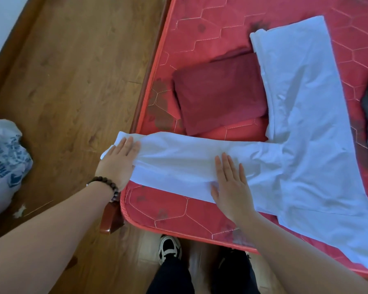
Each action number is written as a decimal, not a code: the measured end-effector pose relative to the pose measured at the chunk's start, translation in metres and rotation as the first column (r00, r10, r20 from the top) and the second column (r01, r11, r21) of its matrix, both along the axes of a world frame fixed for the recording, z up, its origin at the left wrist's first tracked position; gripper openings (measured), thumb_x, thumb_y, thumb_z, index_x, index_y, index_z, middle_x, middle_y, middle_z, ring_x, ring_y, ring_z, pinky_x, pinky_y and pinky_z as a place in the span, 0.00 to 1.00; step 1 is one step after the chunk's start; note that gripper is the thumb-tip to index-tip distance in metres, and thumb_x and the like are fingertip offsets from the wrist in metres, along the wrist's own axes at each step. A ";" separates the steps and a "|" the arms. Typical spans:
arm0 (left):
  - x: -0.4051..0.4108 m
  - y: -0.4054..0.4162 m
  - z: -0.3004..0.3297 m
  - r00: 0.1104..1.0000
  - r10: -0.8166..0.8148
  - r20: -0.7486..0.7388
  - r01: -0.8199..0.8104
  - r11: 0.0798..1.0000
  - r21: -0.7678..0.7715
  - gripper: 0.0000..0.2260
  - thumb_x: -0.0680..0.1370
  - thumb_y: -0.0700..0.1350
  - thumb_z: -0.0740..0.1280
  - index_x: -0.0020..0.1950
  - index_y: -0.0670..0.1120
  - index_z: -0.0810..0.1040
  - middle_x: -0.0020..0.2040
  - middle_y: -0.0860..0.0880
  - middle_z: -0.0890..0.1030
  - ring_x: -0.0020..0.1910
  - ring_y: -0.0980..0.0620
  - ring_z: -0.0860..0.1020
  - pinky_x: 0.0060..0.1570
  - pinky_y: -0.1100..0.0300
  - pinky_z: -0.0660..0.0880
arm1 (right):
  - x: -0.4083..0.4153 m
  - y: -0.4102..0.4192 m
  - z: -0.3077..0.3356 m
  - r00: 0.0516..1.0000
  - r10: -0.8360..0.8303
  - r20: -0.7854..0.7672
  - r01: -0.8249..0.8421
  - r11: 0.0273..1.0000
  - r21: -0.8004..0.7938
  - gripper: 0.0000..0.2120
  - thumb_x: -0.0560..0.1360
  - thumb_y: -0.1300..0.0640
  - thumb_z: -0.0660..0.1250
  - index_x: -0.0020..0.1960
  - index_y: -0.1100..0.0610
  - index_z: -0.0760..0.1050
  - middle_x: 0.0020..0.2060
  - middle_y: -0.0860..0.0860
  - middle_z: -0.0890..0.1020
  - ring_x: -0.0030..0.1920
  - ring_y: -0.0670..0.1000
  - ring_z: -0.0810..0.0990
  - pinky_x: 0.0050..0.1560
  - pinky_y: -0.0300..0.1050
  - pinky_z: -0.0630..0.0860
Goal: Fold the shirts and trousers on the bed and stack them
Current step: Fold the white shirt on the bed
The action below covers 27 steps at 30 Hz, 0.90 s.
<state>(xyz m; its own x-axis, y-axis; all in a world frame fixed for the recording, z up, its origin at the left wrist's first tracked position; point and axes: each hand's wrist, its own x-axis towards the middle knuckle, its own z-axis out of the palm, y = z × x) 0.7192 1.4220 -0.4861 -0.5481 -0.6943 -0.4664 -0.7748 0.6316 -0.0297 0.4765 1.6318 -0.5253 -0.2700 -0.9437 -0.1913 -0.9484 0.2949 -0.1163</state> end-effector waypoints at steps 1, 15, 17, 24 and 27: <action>0.003 -0.002 0.002 1.000 -0.011 0.017 0.012 1.000 -0.017 0.28 0.82 0.42 0.54 0.79 0.46 0.43 0.79 0.46 0.43 0.78 0.49 0.45 0.76 0.55 0.46 | -0.001 0.004 0.000 1.000 -0.007 -0.008 0.008 1.000 0.005 0.39 0.74 0.55 0.63 0.78 0.61 0.47 0.76 0.60 0.56 0.76 0.59 0.56 0.74 0.60 0.56; 0.006 -0.005 0.012 1.000 0.014 0.027 -0.013 0.999 -0.032 0.28 0.81 0.42 0.54 0.79 0.43 0.47 0.79 0.47 0.49 0.78 0.52 0.48 0.75 0.57 0.45 | -0.034 0.057 0.003 0.989 -0.110 -0.103 0.112 0.994 0.017 0.45 0.64 0.69 0.59 0.77 0.64 0.43 0.75 0.63 0.56 0.76 0.62 0.56 0.73 0.57 0.47; 0.012 -0.003 0.012 1.000 0.009 -0.015 -0.009 0.999 -0.047 0.28 0.80 0.40 0.57 0.78 0.42 0.51 0.79 0.46 0.53 0.78 0.51 0.51 0.75 0.56 0.47 | -0.035 0.061 0.006 0.993 -0.100 -0.059 0.100 0.995 -0.002 0.42 0.65 0.70 0.55 0.77 0.65 0.42 0.75 0.62 0.57 0.75 0.62 0.59 0.73 0.55 0.47; 0.024 0.006 0.000 0.996 0.053 0.076 -0.052 0.999 -0.016 0.30 0.80 0.46 0.57 0.79 0.42 0.48 0.79 0.46 0.51 0.78 0.50 0.49 0.76 0.50 0.47 | -0.037 0.079 0.008 0.991 0.086 0.103 -0.091 0.995 0.044 0.28 0.74 0.60 0.59 0.73 0.62 0.62 0.73 0.55 0.64 0.73 0.55 0.64 0.71 0.51 0.50; 0.009 0.023 -0.004 0.994 -0.079 0.071 0.081 0.996 -0.021 0.41 0.76 0.65 0.56 0.78 0.42 0.45 0.79 0.43 0.46 0.78 0.47 0.44 0.75 0.45 0.43 | -0.041 0.077 0.013 0.985 0.082 0.153 -0.090 0.995 0.046 0.25 0.79 0.51 0.50 0.73 0.59 0.66 0.74 0.53 0.64 0.75 0.54 0.62 0.72 0.51 0.51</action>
<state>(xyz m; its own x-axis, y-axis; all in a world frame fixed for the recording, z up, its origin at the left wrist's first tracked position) 0.7287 1.4455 -0.4900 -0.5691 -0.6610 -0.4890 -0.7172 0.6900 -0.0980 0.4358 1.7086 -0.5119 -0.1526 -0.9497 -0.2736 -0.9434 0.2225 -0.2461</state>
